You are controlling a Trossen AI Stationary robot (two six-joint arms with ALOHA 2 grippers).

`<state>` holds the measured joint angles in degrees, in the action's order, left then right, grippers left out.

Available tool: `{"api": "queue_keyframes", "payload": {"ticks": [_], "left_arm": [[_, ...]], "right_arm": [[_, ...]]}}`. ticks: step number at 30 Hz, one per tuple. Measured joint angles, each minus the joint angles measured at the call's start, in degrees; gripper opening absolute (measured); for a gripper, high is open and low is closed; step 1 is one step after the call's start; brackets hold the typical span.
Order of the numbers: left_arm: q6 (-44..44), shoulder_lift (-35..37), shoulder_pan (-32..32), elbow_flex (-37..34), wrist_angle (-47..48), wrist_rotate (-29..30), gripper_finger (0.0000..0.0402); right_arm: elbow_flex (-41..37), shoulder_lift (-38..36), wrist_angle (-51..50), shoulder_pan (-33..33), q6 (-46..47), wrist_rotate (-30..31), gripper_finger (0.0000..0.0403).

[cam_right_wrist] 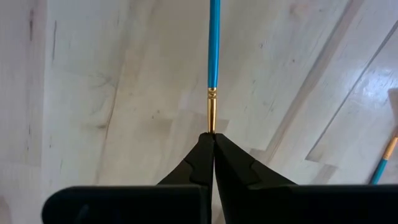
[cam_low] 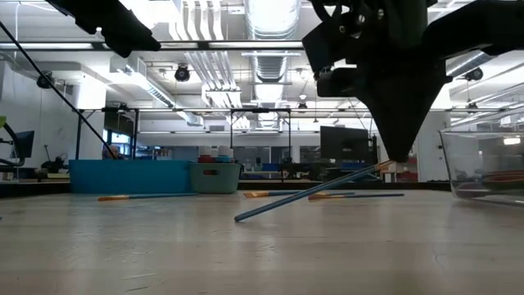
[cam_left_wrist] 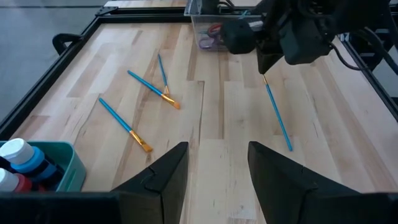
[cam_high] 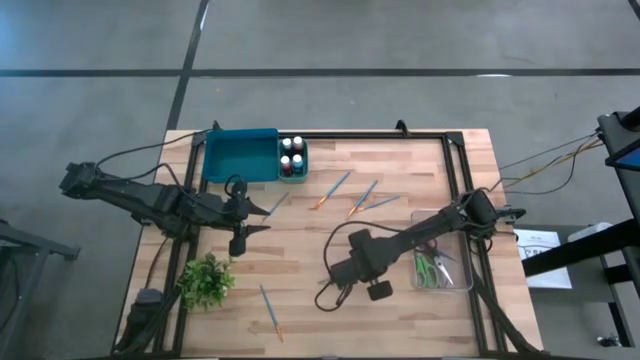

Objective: Pick & Place Paint Supplies
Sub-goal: Put the blue paint brush into the blue bin

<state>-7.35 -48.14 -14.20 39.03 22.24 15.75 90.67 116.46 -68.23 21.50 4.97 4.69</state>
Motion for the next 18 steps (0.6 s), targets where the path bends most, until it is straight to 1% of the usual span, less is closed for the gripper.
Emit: {"api": "queue_keyframes", "payload": {"ticks": [6,8,10,12,14,18], "left_arm": [[-0.20,-0.02,0.00,-0.01,-0.06,-0.36,0.0173],[-0.63,-0.59,-0.02,-0.27,-0.91,-1.90,0.0173],[0.02,-1.84,-0.02,-1.57,-3.82,-5.02,0.0173],[3.89,-3.92,-0.24,-2.84,-7.59,-8.06,0.0173],[8.11,-6.83,-0.93,-3.06,-11.36,-9.90,0.0173],[11.78,-13.65,-3.33,-1.45,-16.56,-10.23,0.0173]], "right_arm": [[-0.04,0.00,0.20,0.00,0.00,0.04,0.0008],[-0.04,0.00,0.20,0.00,0.00,0.07,0.0008],[-0.04,0.00,0.20,0.00,0.00,0.27,0.0008],[-0.04,0.00,0.18,0.00,0.00,0.29,0.0008],[-0.04,0.00,0.18,0.00,0.00,0.54,0.0008],[-0.04,0.00,0.14,0.00,0.00,1.54,0.0008]]}}
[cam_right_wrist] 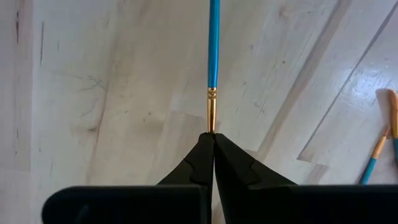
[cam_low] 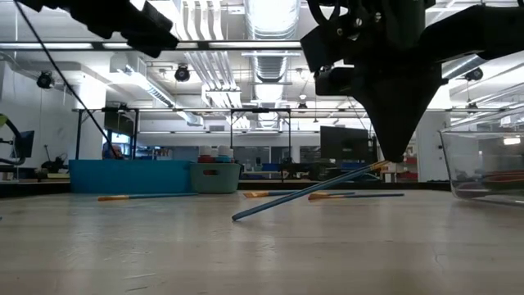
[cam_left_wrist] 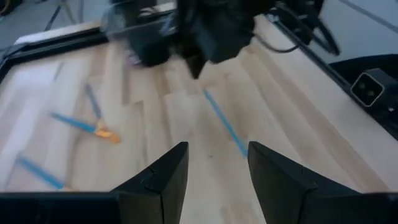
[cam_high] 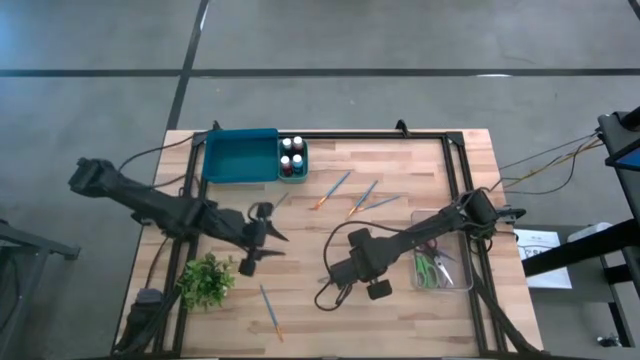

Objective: Pick & Place Paint Supplies
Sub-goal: Put the blue paint brush into the blue bin

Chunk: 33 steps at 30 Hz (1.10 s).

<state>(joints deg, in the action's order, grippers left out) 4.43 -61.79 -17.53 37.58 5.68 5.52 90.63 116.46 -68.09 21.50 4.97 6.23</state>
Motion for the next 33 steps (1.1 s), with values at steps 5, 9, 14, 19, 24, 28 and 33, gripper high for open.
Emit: {"api": "queue_keyframes", "payload": {"ticks": [5,9,14,19,24,28,33], "left_arm": [[3.54,-11.19,-4.54,1.76,-3.71,0.03,0.0174],[5.91,-20.66,-9.37,2.25,-6.11,-0.21,0.0188],[0.99,-31.73,-10.18,3.13,-33.67,0.94,0.0195],[-0.81,-38.78,-9.86,5.81,-45.93,1.07,0.0195],[-9.69,-40.05,-9.26,9.12,-45.21,1.29,0.0195],[-15.89,-39.44,-9.43,9.41,-43.14,0.88,0.0195],[-17.81,-38.85,-9.30,9.20,-39.78,0.90,0.0196]], "right_arm": [[0.00,0.00,-0.05,-0.02,-0.02,0.23,0.0008],[0.00,0.00,-0.09,-0.02,0.00,0.72,0.0008],[0.00,0.00,-0.34,-0.02,-0.15,1.51,0.0008],[-0.02,-0.55,-0.81,-0.01,-0.42,1.94,0.0008],[-0.02,-2.45,-1.20,0.04,-0.19,3.15,0.0008],[-0.02,-4.72,-1.34,0.24,0.76,4.52,0.0008],[-0.02,-6.58,-1.01,0.39,1.86,5.89,0.0008]]}}
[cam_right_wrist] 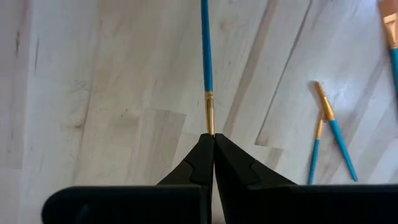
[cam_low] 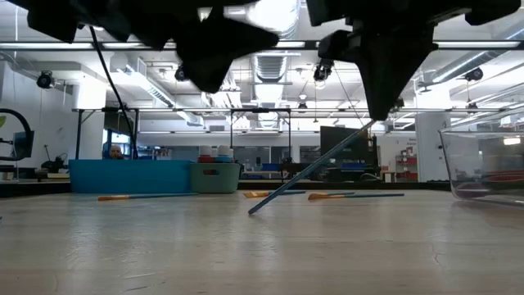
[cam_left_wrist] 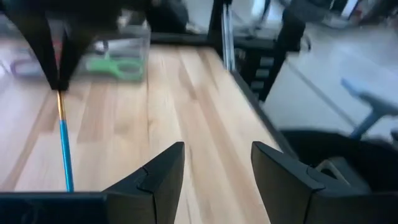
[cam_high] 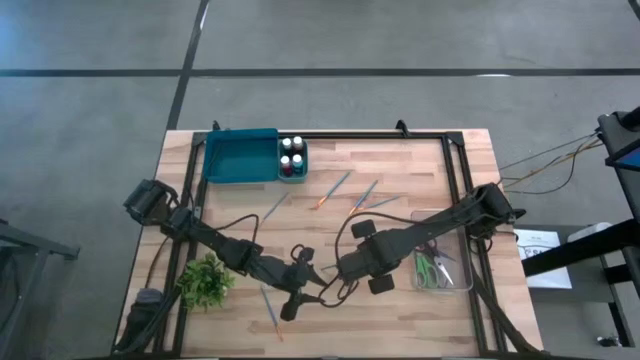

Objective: Pick & Place Paint Supplies
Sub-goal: Put the blue paint brush into the blue bin

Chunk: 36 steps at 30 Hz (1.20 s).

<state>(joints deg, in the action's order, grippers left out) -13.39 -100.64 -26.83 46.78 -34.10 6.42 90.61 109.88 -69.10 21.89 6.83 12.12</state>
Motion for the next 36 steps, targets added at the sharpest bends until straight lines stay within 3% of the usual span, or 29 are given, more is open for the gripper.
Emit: {"api": "queue_keyframes", "payload": {"ticks": [14,25,29,36], "left_arm": [[5.17,0.78,0.17,0.06,6.71,1.22,0.0196],[12.18,0.72,0.24,0.07,11.90,10.10,0.0197],[12.57,0.72,1.13,-0.03,11.80,14.99,0.0214],[12.13,-1.11,3.51,-0.20,10.11,14.59,0.0251]], "right_arm": [[-0.07,1.60,0.59,0.09,-1.01,0.03,0.0008],[-0.07,1.58,0.91,0.09,-0.94,-0.02,0.0008],[-0.07,1.56,0.96,0.09,-0.83,-0.07,0.0008],[-0.07,1.56,1.05,0.09,-0.81,-0.06,0.0008]]}}
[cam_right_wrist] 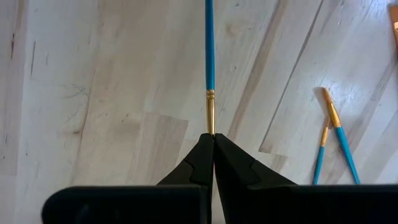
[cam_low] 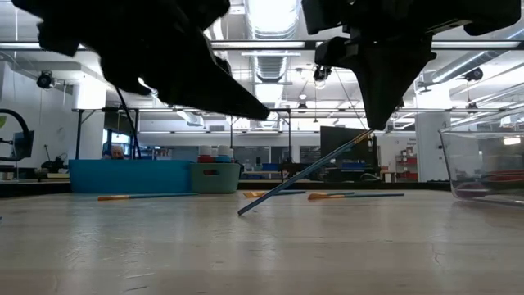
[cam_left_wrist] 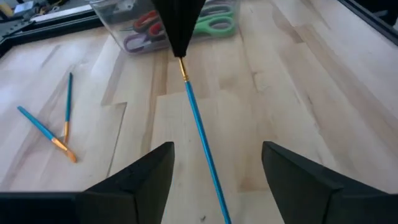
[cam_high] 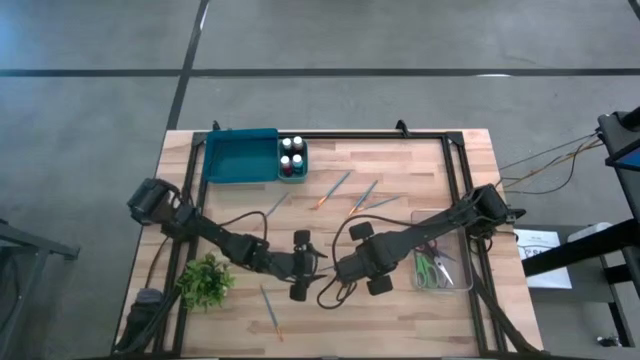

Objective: Pick & Place Paint Supplies
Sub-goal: Put the blue paint brush into the blue bin

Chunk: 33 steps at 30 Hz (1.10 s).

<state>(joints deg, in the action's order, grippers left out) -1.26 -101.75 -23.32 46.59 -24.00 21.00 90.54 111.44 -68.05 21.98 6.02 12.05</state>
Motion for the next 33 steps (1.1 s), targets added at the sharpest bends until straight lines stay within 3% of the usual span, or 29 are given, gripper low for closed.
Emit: {"api": "queue_keyframes", "payload": {"ticks": [7,20,24,33], "left_arm": [[1.08,-5.95,1.59,0.13,-7.21,-1.33,0.0253],[0.63,-13.75,4.70,7.32,-7.12,-6.22,0.0249],[0.02,-14.04,5.26,8.63,-4.69,-6.65,0.0209],[-3.21,-14.35,7.66,8.50,-4.23,-8.07,0.0070]], "right_arm": [[0.00,-0.02,0.10,0.00,0.00,0.02,0.0008],[0.09,-0.04,0.61,0.02,-0.02,0.09,0.0008],[0.10,-0.04,0.66,0.02,-0.02,0.09,0.0008],[0.09,-0.33,0.72,0.02,-0.02,0.09,0.0008]]}}
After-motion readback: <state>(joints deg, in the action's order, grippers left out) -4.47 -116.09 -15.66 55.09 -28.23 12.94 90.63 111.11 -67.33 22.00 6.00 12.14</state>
